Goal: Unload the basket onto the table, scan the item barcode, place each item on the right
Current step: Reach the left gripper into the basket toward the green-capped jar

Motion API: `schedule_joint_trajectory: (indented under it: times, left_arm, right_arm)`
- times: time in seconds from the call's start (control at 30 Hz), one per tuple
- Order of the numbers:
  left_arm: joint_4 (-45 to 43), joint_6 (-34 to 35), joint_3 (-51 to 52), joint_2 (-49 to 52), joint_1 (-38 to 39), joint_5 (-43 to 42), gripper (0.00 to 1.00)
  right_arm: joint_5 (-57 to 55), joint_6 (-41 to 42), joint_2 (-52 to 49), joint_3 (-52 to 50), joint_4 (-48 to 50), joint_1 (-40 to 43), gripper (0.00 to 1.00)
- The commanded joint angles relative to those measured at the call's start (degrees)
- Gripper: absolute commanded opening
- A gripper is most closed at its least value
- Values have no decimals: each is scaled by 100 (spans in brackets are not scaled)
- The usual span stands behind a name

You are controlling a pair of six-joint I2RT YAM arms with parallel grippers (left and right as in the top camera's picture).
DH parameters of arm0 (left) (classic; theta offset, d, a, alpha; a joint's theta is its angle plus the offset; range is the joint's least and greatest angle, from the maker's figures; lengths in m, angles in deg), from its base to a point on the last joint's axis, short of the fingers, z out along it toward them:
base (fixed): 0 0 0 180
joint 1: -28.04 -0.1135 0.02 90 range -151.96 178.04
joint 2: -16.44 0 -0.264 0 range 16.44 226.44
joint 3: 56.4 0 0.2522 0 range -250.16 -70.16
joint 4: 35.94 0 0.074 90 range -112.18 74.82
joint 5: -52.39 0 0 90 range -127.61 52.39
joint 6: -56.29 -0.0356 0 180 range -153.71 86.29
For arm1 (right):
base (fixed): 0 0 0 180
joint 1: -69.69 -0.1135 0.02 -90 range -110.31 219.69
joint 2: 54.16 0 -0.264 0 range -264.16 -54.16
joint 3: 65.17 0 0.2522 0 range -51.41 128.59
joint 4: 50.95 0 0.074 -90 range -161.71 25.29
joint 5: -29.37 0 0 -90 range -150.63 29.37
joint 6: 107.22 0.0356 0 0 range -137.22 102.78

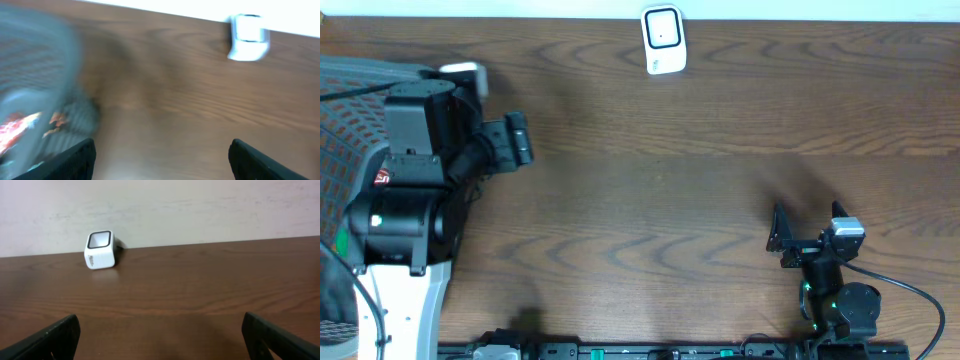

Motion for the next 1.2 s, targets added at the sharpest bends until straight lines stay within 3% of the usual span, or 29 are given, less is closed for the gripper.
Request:
schedule_joint_trajectory:
  times: [0.0, 0.13, 0.33, 0.47, 0.67, 0.93, 1.17]
  left_arm:
    - [184, 697, -133, -229, -197, 1427, 85]
    - [350, 811, -133, -273, -688, 1425, 85]
    - [754, 1757, -133, -227, -1746, 1419, 85]
    - [826, 2041, -133, -192, -2350, 1421, 85]
    - [715, 2197, -133, -20, -2667, 1394, 85]
    - [654, 2164, -133, 1095, -2793, 1272, 85]
    - [715, 2601, -133, 1794, -3641, 1268, 85]
  right_arm:
    - [-11, 59, 9, -7, -22, -35, 99]
    - [-11, 57, 9, -7, -22, -35, 99]
    - [-11, 57, 9, -7, -20, -35, 99]
    - [-11, 57, 9, -7, -22, -35, 99]
    - [-11, 57, 9, -7, -20, -35, 100]
    - [-11, 57, 9, -7, -22, -35, 99]
    - [-11, 57, 9, -7, -22, -35, 99]
